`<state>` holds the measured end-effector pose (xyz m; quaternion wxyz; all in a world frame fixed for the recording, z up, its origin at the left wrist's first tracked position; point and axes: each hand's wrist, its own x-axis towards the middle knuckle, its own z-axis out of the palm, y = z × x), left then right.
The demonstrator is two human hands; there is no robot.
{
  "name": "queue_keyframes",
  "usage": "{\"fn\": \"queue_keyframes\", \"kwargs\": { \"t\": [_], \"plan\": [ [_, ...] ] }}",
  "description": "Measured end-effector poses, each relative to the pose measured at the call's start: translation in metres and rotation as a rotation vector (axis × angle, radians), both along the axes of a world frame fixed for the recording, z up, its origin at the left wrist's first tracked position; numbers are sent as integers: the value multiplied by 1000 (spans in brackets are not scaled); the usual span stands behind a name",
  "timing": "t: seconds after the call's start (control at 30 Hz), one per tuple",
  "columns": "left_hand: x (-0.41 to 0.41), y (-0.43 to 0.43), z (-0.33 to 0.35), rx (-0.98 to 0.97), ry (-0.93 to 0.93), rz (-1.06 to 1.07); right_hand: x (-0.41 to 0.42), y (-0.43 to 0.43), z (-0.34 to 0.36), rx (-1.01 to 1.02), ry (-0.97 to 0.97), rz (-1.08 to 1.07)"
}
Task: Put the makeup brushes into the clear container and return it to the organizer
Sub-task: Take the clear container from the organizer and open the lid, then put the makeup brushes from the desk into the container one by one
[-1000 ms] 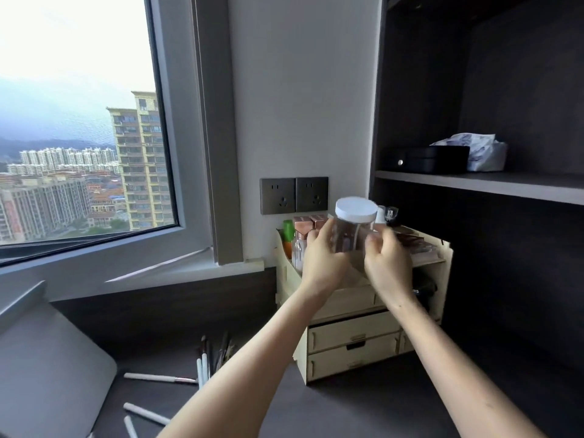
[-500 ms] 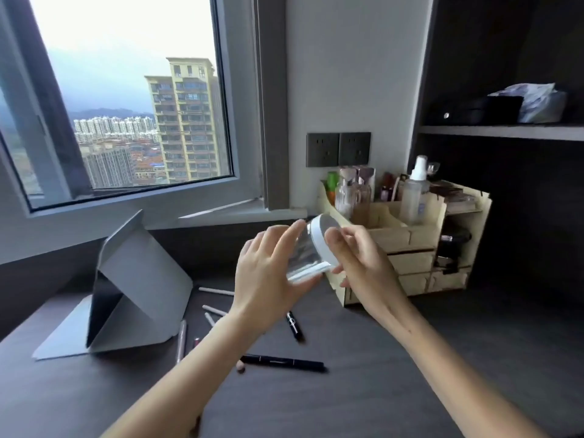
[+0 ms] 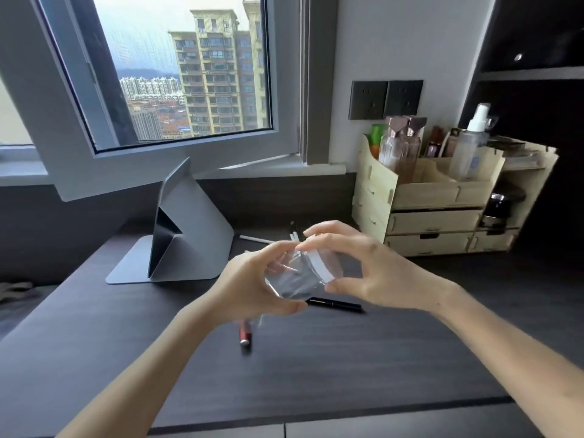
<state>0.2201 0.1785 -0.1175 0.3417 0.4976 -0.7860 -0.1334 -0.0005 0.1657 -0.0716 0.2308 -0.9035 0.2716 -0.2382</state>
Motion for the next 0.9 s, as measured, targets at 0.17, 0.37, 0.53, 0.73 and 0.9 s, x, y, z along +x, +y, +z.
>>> {"fn": "queue_keyframes", "kwargs": {
  "t": [0.17,0.37,0.53,0.73,0.9],
  "plan": [
    [21,-6,4,181,515,-51,-31,-23,-19,209,-488,-220],
    [44,-9,-16,91,872,91,-63,-53,-112,206,-342,-712],
    [44,-9,-30,-15,1000,183,-74,-62,-138,164,-25,-829],
    [57,-10,-44,-159,1026,249,-34,-51,-131,-544,107,-645],
    [68,2,-59,-310,995,303,11,-56,-138,-655,298,-530]
  ]
}}
